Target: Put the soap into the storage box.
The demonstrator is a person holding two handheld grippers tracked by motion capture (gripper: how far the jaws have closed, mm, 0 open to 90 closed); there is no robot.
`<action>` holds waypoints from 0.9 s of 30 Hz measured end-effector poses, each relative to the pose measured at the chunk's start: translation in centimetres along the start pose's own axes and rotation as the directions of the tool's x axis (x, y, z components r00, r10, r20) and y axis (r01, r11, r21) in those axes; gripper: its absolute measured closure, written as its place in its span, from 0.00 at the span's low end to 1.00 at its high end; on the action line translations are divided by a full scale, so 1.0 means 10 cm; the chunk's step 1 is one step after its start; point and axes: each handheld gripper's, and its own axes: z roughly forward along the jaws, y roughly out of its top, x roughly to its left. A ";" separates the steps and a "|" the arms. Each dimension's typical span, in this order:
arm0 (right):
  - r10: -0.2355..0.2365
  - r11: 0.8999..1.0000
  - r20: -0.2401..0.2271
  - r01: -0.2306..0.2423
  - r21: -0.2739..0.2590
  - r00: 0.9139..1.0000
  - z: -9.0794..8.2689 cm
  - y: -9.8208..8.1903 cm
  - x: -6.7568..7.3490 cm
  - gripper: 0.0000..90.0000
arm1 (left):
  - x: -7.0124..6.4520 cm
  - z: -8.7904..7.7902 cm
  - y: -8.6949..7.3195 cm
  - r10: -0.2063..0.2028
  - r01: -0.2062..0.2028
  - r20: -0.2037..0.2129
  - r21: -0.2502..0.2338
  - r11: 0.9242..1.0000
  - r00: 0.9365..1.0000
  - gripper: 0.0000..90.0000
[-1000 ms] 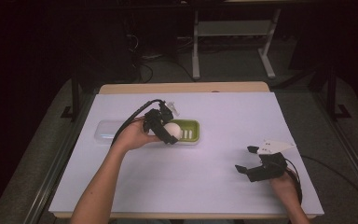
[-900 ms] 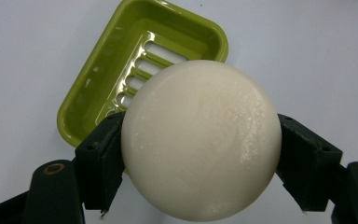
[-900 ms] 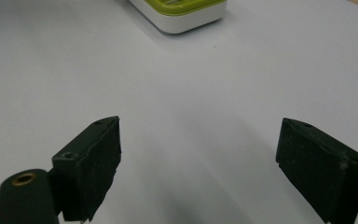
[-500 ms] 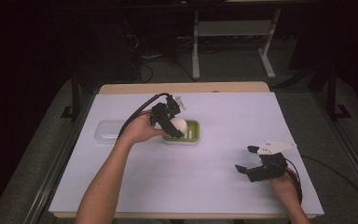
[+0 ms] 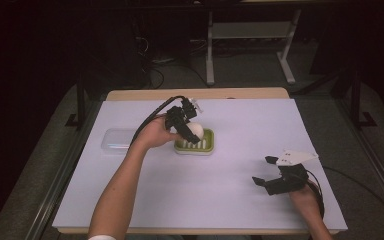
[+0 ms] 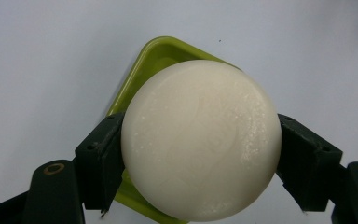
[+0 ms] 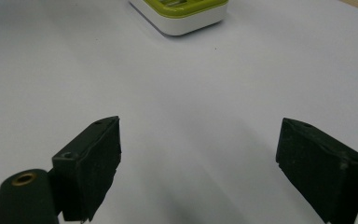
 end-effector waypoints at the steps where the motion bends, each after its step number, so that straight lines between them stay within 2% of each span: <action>1: 0.000 1.000 0.000 0.000 0.000 1.000 0.00 0.00 0.00 0.15 | 0.01 0.01 0.00 -0.003 0.003 -0.001 0.002 1.000 1.000 0.28; 4: 0.000 1.000 0.000 0.000 -0.001 1.000 0.00 0.00 0.00 0.15 | 0.02 0.04 0.00 -0.007 0.007 -0.009 -0.003 1.000 1.000 0.28; 7: -0.002 1.000 0.002 0.002 -0.003 1.000 0.00 0.00 -0.01 0.15 | 0.04 0.07 0.01 -0.030 0.030 -0.008 -0.015 0.999 1.000 0.28; 14: -0.010 1.000 0.002 0.010 -0.002 1.000 -0.01 0.00 0.00 0.15 | 0.09 0.15 -0.01 -0.060 0.060 -0.012 0.000 0.998 0.998 0.28; 27: -0.012 1.000 0.001 0.012 0.000 1.000 0.00 0.00 0.00 0.15 | 0.13 0.22 0.00 -0.069 0.069 -0.012 0.015 0.997 0.998 0.28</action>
